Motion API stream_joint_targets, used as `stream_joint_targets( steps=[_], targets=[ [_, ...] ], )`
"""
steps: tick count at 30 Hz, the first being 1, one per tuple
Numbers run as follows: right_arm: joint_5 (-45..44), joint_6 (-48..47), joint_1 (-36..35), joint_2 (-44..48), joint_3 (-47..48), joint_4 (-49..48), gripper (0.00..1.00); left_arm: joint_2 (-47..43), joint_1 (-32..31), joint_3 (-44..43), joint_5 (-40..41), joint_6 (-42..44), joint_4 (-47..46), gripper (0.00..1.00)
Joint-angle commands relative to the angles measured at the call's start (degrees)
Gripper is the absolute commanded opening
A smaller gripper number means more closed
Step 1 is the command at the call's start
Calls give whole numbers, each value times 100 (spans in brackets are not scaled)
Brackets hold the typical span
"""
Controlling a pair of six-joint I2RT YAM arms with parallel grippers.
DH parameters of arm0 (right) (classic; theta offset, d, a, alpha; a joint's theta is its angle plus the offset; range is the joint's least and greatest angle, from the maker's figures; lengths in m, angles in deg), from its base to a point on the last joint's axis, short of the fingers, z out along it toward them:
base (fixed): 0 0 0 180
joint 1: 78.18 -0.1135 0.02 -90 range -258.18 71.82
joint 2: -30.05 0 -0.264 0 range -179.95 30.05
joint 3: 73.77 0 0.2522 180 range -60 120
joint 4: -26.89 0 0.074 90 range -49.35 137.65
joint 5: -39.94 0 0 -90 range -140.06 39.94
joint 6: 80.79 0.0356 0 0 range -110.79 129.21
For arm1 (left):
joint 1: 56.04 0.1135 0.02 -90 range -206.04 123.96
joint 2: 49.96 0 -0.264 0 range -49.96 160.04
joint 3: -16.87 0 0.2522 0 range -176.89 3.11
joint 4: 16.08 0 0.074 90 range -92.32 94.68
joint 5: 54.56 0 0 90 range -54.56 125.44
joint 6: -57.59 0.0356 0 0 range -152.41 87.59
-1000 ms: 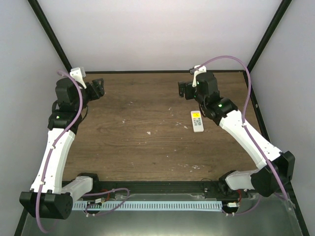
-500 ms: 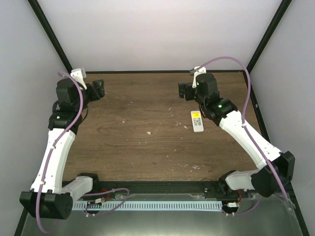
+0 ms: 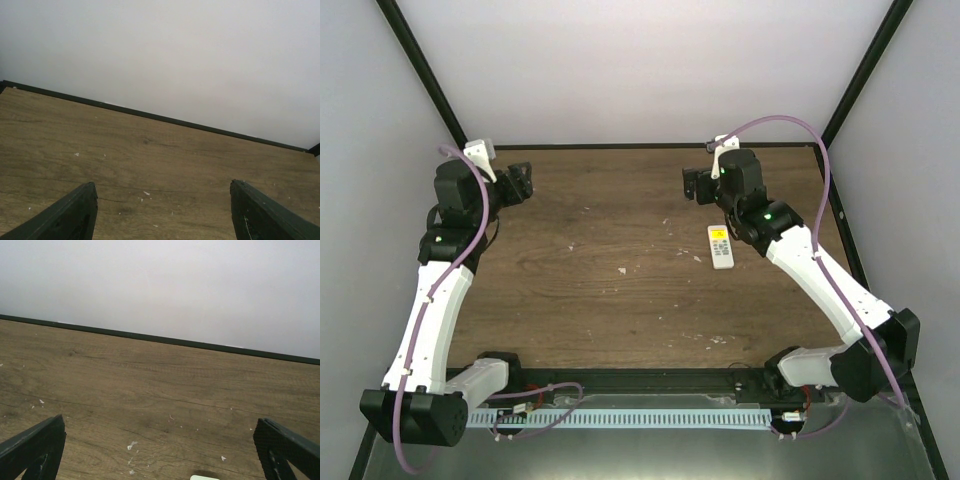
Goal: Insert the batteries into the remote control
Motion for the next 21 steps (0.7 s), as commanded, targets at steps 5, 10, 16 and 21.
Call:
stream_joint_targets(
  steps=[5, 10, 16, 21],
  targets=[
    [17, -13, -15, 122, 40, -24, 100, -103, 29, 53, 29, 27, -50, 73],
    [32, -21, -13, 115, 35, -22, 100, -107, 25, 47, 29, 22, -52, 73],
    [44, -47, -8, 101, 44, -24, 100, -110, 27, 53, 27, 18, -44, 73],
    [45, -59, -13, 90, 46, -29, 100, -101, 25, 62, 20, 9, -63, 73]
  ],
)
